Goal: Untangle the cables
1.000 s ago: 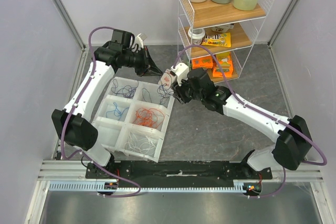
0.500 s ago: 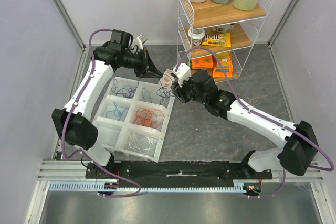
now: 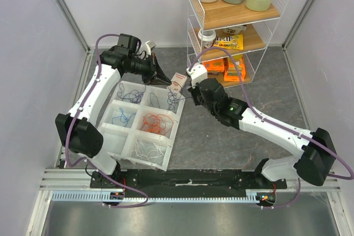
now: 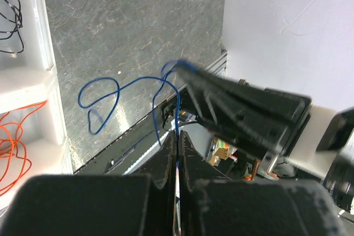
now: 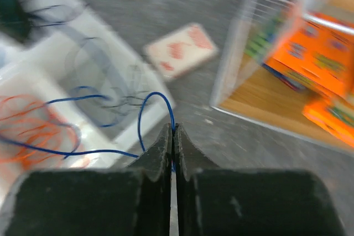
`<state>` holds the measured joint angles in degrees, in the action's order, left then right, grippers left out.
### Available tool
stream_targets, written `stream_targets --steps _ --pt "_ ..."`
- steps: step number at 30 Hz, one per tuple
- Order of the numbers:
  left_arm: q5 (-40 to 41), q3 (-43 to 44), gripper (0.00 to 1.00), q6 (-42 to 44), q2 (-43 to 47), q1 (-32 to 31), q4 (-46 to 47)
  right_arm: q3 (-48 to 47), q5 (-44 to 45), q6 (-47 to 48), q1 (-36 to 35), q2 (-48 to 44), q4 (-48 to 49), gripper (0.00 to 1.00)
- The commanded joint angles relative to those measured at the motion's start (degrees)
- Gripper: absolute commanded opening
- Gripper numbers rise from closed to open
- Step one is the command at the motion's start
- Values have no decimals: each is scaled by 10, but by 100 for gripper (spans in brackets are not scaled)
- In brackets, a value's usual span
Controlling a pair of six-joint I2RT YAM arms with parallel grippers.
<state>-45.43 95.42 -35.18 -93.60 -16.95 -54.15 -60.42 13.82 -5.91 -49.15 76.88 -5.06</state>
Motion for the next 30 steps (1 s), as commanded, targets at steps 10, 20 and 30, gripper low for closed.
stream_targets --steps 10,20,30 --pt "88 -58 2 45 147 37 53 37 274 -261 114 -6 -181 5" --pt "289 -76 2 108 245 53 4 91 96 -185 150 -44 -192 30" --pt "134 -176 7 64 258 46 165 102 -37 -151 150 -89 -139 10"
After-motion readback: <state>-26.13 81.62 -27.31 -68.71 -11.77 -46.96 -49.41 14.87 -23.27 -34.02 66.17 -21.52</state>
